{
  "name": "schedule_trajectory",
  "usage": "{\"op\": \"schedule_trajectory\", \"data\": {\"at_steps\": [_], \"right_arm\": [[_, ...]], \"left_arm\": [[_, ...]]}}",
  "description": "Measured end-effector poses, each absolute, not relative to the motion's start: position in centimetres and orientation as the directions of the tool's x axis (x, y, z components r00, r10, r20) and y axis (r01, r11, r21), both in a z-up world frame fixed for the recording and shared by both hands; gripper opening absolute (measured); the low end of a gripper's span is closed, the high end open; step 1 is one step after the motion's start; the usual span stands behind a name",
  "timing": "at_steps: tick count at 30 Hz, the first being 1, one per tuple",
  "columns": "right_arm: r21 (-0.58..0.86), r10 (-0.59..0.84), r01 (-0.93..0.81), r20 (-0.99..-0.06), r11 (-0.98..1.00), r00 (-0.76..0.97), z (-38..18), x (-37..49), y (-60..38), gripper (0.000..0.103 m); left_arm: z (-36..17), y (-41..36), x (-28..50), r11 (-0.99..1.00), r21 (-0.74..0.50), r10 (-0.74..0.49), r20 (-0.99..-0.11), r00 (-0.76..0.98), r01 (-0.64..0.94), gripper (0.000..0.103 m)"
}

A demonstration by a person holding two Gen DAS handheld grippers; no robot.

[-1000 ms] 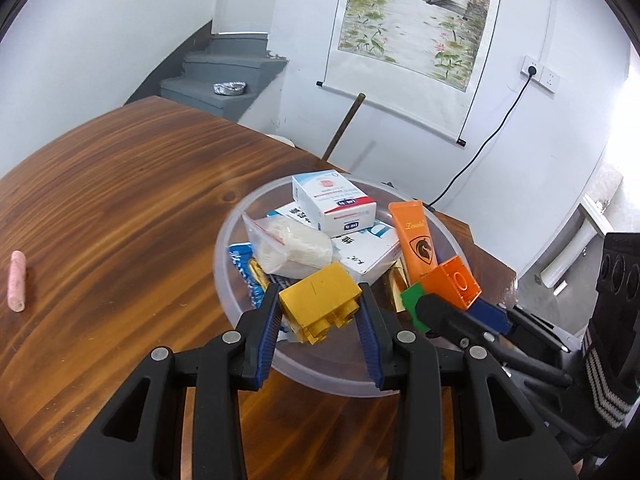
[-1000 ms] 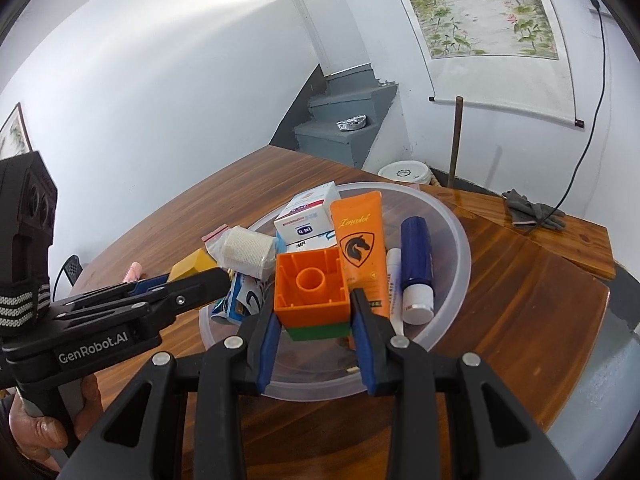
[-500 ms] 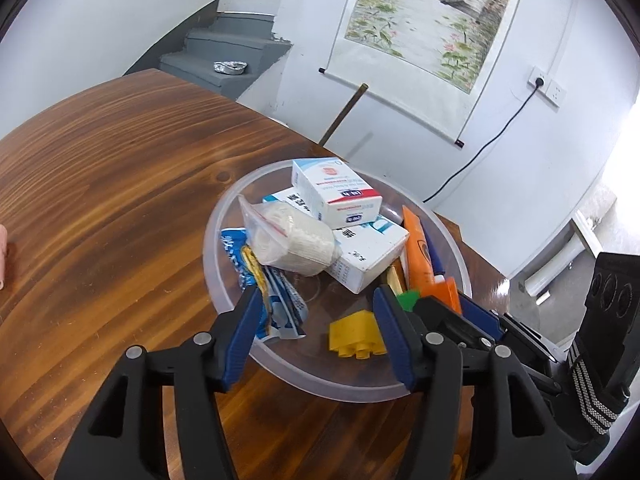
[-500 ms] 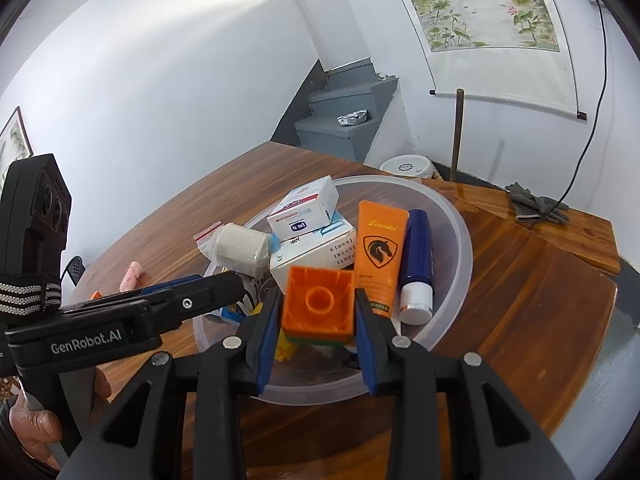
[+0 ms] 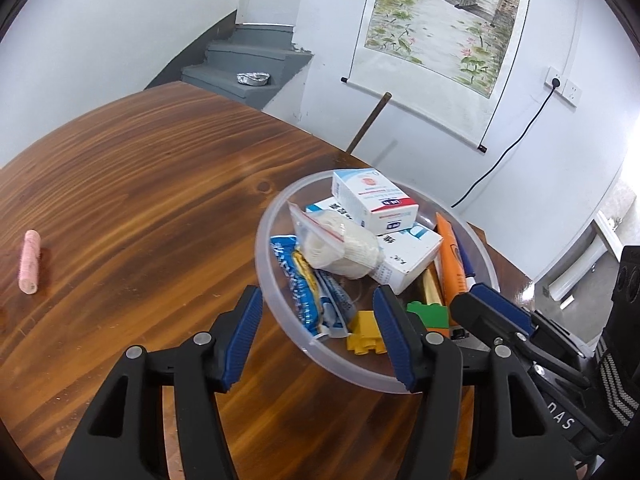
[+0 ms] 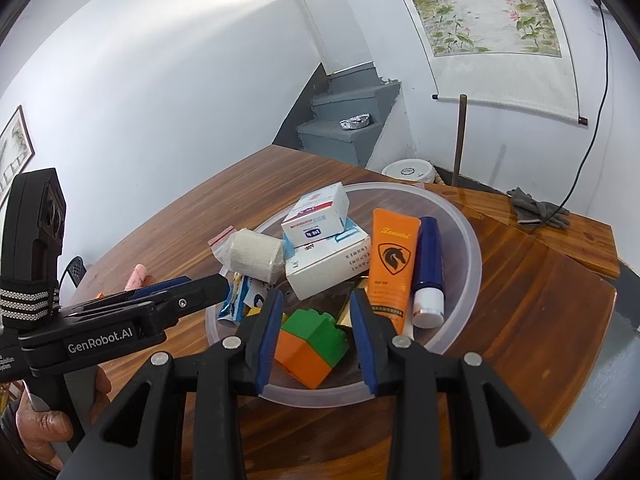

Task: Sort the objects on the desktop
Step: 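Open both grippers to drop the blocks into the bowl, then move both grippers back toward the orange block and pink roll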

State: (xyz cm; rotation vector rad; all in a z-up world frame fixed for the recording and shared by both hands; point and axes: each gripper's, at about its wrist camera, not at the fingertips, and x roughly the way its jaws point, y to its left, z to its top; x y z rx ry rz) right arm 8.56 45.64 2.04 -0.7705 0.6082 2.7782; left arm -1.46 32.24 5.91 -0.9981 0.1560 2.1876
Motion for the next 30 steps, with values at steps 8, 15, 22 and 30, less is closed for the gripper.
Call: {"op": "schedule_trajectory", "data": {"at_steps": [8, 15, 22, 30], "right_arm": [[0.327, 0.054, -0.264, -0.532, -0.907, -0.845, 2.3, 7.5, 44.1, 0.042], [0.314, 0.037, -0.241, -0.538, -0.918, -0.842, 2.5, 6.3, 42.5, 0.042], [0.303, -0.007, -0.188, -0.542, -0.934, -0.84, 2.7, 4.3, 39.7, 0.042], [0.284, -0.051, -0.131, -0.555, -0.95, -0.83, 2.7, 2.5, 37.2, 0.043]], "left_arm": [[5.8, 30.5, -2.4, -0.77, -0.123, 0.512, -0.706, -0.49, -0.626, 0.061], [5.5, 27.1, -3.6, -0.811, -0.108, 0.47, -0.707, -0.529, -0.575, 0.061], [5.1, 23.7, -5.2, -0.854, -0.121, 0.427, -0.718, -0.55, -0.505, 0.061], [5.1, 21.3, -6.3, -0.883, -0.116, 0.389, -0.722, -0.572, -0.455, 0.061]]}}
